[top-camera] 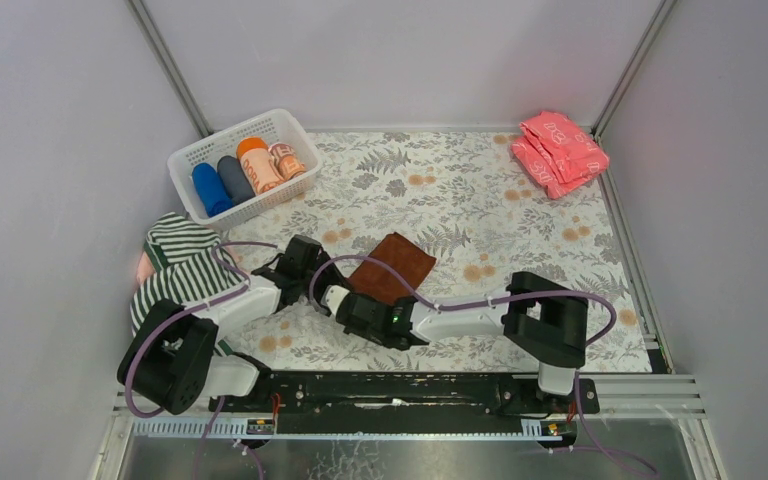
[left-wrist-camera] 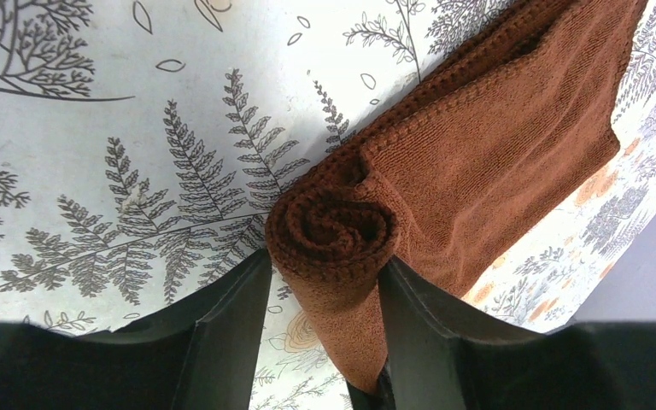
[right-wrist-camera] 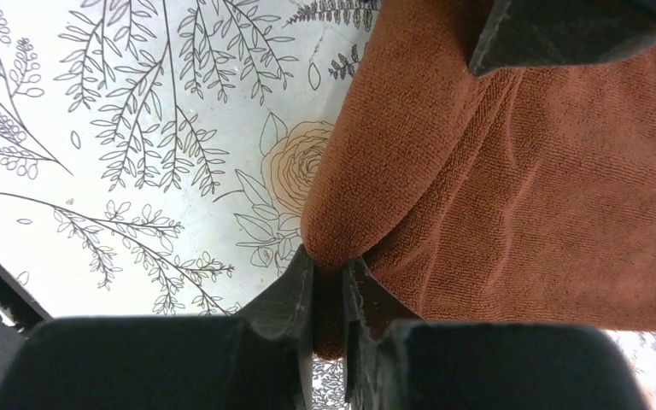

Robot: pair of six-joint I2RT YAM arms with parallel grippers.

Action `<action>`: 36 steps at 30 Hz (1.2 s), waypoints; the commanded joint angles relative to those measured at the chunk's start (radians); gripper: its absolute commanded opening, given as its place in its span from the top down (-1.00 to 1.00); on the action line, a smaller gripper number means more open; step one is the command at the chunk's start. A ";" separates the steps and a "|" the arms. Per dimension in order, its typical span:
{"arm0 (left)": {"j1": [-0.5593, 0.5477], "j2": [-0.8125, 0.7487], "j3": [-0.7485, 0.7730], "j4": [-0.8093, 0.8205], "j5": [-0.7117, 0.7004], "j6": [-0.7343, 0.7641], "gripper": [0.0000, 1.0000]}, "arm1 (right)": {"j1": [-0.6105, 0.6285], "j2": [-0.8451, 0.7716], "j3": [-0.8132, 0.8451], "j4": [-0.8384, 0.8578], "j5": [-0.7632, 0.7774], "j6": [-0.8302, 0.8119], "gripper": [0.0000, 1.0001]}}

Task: Roll the towels
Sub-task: Roll the towel at the center of the board.

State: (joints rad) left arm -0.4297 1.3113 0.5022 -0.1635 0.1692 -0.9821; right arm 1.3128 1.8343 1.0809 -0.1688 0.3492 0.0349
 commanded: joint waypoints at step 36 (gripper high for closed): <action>0.013 -0.048 0.014 0.025 0.014 0.012 -0.40 | -0.636 0.212 -0.381 1.080 -1.333 0.829 0.78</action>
State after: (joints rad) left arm -0.4232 1.2243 0.4801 -0.2153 0.1837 -0.9916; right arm 0.6971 2.0323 0.6891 0.8936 -0.9779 0.8284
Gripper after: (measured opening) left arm 0.724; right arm 0.154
